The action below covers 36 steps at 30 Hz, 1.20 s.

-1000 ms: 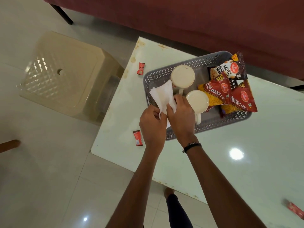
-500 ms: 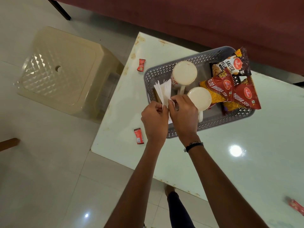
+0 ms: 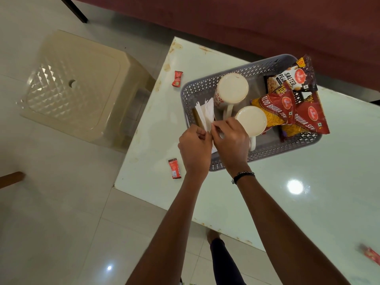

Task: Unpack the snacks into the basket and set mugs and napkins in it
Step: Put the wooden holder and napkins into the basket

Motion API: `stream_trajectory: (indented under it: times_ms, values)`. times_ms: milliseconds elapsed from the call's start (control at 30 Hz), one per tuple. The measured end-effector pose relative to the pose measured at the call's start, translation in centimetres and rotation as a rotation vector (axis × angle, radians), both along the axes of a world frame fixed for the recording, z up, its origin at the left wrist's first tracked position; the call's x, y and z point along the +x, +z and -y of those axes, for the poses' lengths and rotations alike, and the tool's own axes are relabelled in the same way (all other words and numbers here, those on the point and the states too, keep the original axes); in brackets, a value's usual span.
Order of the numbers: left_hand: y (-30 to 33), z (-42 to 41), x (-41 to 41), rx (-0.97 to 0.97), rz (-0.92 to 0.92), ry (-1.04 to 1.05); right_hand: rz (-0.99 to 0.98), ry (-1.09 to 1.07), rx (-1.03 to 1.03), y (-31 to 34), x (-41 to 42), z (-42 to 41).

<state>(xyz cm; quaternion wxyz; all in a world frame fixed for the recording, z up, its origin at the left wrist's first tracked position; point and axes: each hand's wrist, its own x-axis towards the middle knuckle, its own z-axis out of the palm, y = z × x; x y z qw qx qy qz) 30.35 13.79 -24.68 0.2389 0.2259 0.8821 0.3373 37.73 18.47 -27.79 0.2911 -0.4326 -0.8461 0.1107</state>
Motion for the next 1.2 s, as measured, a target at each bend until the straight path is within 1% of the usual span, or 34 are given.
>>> stream_trajectory:
  times_ms: [67,200,500,667,767,900,1000,1200]
  values:
    - [-0.2,0.0,0.0,-0.007,-0.008,-0.012,0.011,0.034,0.034,-0.2,0.2,-0.2]
    - [-0.7,0.0,0.1,-0.012,-0.033,-0.035,0.013,0.072,0.029,-0.5,0.5,-0.4]
    - [-1.4,0.3,0.4,-0.014,-0.055,-0.045,0.098,0.136,0.103,-0.8,0.6,-0.7]
    - [-1.7,0.5,0.3,0.013,-0.071,-0.059,0.043,0.131,0.1,-0.5,1.0,-0.3]
    - [-1.5,0.8,0.4,0.057,-0.081,-0.052,0.035,0.146,0.143,0.0,1.2,-0.1]
    - [-1.5,0.9,0.5,0.059,-0.081,-0.034,0.033,0.11,0.036,-0.7,1.3,0.0]
    - [-1.8,0.9,0.4,0.045,-0.088,-0.045,0.059,0.116,0.037,-1.0,1.2,0.0]
    - [-1.7,0.9,0.2,0.052,-0.081,-0.059,0.038,0.098,0.009,-0.7,1.1,0.0]
